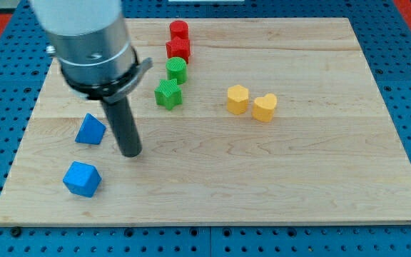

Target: Move blue cube towards the blue triangle

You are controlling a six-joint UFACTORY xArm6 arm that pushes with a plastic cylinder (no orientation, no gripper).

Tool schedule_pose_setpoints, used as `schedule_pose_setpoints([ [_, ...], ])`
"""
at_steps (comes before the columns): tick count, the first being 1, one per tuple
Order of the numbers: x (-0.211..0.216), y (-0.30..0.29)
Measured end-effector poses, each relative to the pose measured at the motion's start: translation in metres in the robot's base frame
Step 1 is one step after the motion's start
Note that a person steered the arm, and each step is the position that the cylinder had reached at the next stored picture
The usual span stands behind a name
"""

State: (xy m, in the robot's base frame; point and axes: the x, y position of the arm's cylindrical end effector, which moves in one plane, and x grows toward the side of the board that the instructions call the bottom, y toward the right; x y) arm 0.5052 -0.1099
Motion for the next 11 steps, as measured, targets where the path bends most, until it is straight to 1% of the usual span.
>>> schedule_pose_setpoints([
  [1,0.031,0.005],
  [2,0.049,-0.026],
  [3,0.049,-0.071],
  [4,0.034,-0.052],
  [6,0.023,0.224],
  [7,-0.03,0.278],
  [8,-0.076,0.272],
  [9,-0.086,0.208],
  [10,-0.09,0.178],
  [11,-0.106,0.163],
])
